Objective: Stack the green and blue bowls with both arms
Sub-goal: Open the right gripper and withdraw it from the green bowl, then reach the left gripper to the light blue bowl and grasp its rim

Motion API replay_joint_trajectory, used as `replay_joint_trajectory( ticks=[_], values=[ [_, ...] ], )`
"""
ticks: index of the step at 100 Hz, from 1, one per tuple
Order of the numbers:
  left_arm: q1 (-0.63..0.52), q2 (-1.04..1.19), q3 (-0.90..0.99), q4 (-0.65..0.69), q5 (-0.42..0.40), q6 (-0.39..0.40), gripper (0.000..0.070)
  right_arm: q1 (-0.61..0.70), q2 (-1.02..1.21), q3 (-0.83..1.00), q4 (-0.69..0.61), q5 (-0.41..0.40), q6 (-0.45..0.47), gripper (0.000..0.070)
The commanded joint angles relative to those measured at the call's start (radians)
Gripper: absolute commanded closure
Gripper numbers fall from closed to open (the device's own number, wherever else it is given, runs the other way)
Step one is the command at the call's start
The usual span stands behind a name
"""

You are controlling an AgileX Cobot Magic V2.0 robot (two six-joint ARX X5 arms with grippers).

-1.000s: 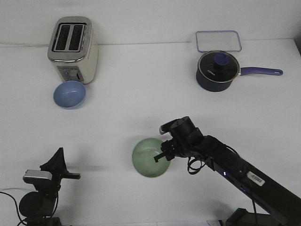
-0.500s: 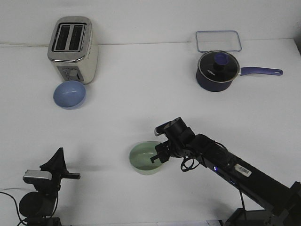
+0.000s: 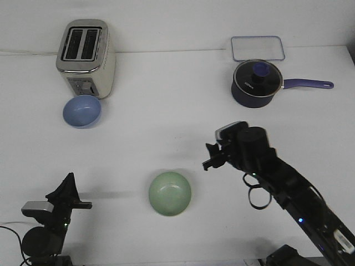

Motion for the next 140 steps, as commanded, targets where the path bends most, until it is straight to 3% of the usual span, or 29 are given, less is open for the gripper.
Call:
replay_joint_trajectory(
  ticks=[1, 13, 22, 41, 67, 73, 79, 86, 90, 113, 140],
  values=[
    [0.002, 0.0, 0.015, -0.007, 0.002, -0.134, 0.0687, -0.058, -0.046, 0.015, 0.011, 0.004, -0.059, 0.0442],
    [0.002, 0.017, 0.084, -0.096, -0.027, -0.195, 0.0685, -0.195, -0.15, -0.004, 0.021, -0.008, -0.073, 0.0441],
    [0.002, 0.077, 0.172, -0.154, -0.072, -0.216, 0.0685, -0.27, -0.245, -0.098, 0.109, -0.04, -0.073, 0.0442],
    [0.003, 0.393, 0.427, -0.251, -0.092, -0.156, 0.0685, -0.364, -0.465, -0.38, 0.312, -0.047, -0.093, 0.0442],
    [0.018, 0.973, 0.83, -0.414, -0.05, -0.058, 0.0676, -0.431, -0.585, -0.518, 0.314, -0.055, -0.095, 0.0442],
    [0.026, 1.081, 0.906, -0.424, -0.03, -0.053, 0.0585, -0.434, -0.584, -0.518, 0.314, -0.056, -0.095, 0.0442],
    [0.033, 1.181, 0.977, -0.433, -0.016, -0.053, 0.0422, -0.434, -0.584, -0.518, 0.315, -0.06, -0.095, 0.0442],
    [0.044, 1.281, 1.049, -0.437, 0.014, -0.056, 0.0181, -0.434, -0.584, -0.518, 0.315, -0.066, -0.095, 0.0442],
    [0.051, 1.331, 1.087, -0.438, 0.035, -0.057, 0.0104, -0.434, -0.584, -0.518, 0.315, -0.072, -0.095, 0.0442],
    [0.119, 1.58, 1.286, -0.488, 0.048, -0.056, 0.0091, -0.433, -0.584, -0.518, 0.318, -0.081, -0.093, 0.0442],
    [0.173, 1.787, 1.388, -0.515, 0.052, -0.035, 0.0091, -0.433, -0.584, -0.518, 0.319, -0.081, -0.092, 0.0442]
  ],
)
